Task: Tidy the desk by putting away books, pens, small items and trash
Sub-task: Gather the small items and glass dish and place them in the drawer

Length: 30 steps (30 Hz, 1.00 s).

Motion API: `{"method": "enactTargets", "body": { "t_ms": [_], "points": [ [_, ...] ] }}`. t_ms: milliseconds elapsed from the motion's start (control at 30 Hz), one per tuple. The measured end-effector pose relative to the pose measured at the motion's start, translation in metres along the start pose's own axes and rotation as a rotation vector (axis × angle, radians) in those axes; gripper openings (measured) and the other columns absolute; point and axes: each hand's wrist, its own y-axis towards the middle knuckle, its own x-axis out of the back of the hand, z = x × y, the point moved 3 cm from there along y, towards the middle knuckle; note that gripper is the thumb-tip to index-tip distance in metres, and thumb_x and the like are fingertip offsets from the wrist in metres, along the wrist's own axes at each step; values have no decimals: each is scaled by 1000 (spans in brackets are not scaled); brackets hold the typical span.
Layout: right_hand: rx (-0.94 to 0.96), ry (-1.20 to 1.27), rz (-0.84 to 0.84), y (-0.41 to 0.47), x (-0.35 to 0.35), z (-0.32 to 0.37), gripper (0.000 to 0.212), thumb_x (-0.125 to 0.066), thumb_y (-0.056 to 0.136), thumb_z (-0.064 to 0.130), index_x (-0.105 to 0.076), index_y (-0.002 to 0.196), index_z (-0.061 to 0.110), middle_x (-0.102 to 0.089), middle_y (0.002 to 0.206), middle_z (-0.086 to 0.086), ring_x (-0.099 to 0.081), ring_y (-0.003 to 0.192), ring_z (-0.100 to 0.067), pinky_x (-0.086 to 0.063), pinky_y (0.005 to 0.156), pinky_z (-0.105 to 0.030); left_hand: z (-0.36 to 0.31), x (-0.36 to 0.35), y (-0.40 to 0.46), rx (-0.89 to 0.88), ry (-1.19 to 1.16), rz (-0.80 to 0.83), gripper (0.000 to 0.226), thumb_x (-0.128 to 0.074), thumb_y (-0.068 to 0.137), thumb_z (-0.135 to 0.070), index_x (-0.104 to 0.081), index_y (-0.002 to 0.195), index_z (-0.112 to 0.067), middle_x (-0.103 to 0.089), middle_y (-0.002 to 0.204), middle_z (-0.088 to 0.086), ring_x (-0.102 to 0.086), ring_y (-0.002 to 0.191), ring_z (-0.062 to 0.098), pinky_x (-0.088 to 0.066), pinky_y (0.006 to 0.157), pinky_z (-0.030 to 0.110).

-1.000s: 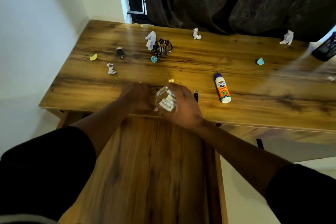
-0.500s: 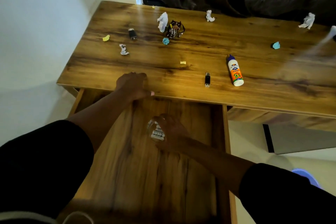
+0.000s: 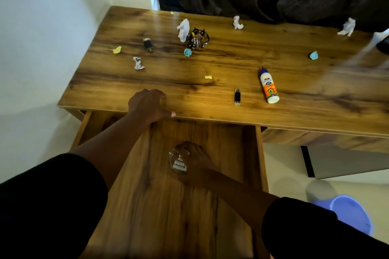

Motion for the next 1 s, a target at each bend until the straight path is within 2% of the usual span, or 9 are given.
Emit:
{"method": "enactTargets", "body": {
  "t_ms": [100, 167, 267, 367, 433, 533, 633, 700, 1000],
  "points": [
    [29, -50, -8, 5, 6, -3, 82, -67, 76, 66, -41, 145, 29, -44, 146, -6, -39, 137, -29, -33, 116, -51, -4, 2, -2, 4, -18, 2, 91, -81, 65, -71, -53, 143, -33, -57, 143, 6, -52, 131, 31, -46, 98, 43],
    [17, -36, -46, 8, 24, -5, 68, -63, 85, 62, -48, 142, 27, -45, 145, -4, -40, 136, -27, -35, 114, -48, -5, 2, -5, 11, -48, -4, 89, -83, 66, -66, -54, 143, -31, -57, 144, 6, -52, 131, 31, -47, 98, 44],
    [-27, -9, -215, 11, 66, -12, 43, -53, 97, 50, -57, 131, 24, -53, 137, -3, -48, 127, -22, -46, 101, -39, -7, 4, -5, 7, -48, -1, 88, -85, 66, -64, -55, 141, -30, -59, 141, 6, -55, 127, 31, -49, 95, 44],
    [-56, -36, -452, 15, 111, -29, 40, -51, 98, 40, -59, 133, 21, -60, 131, -4, -53, 123, -22, -48, 99, -38, -13, 7, 0, -4, -9, 47, 79, -86, 66, -62, -60, 132, -27, -63, 132, 7, -60, 119, 33, -52, 91, 43],
    [-156, -31, -500, 25, 133, -50, 42, -49, 96, 36, -59, 135, 24, -59, 130, -3, -51, 121, -21, -46, 100, -37, -16, 8, 4, -3, 17, 61, 78, -86, 64, -64, -60, 128, -27, -63, 130, 7, -61, 118, 32, -52, 90, 42],
    [-311, -132, -422, 44, 157, -82, 53, -46, 83, 37, -56, 134, 28, -53, 136, -3, -46, 128, -27, -43, 105, -42, -20, 8, 8, -8, 30, 42, 83, -86, 66, -61, -54, 136, -28, -59, 136, 6, -58, 124, 30, -49, 93, 40],
    [-386, -142, -299, 53, 168, -100, 63, -59, 79, 37, -48, 140, 31, -35, 152, -5, -35, 136, -33, -43, 106, -48, -20, 8, 11, -3, 52, 28, 84, -86, 66, -61, -53, 136, -29, -58, 137, 4, -57, 124, 27, -48, 94, 37],
    [-391, -143, -239, 57, 171, -105, 66, -65, 81, 35, -43, 143, 31, -30, 153, -6, -32, 136, -35, -44, 104, -49, -19, 8, 14, -5, 55, 20, 83, -87, 65, -61, -54, 134, -30, -59, 135, 3, -56, 123, 26, -48, 94, 37],
    [-381, -180, -188, 64, 180, -111, 52, -63, 89, 20, -50, 139, 23, -50, 139, -9, -44, 130, -34, -50, 100, -45, -21, 7, 16, -9, 79, 1, 81, -86, 65, -62, -56, 132, -28, -62, 130, 3, -60, 117, 25, -49, 87, 34]
  ]
}}
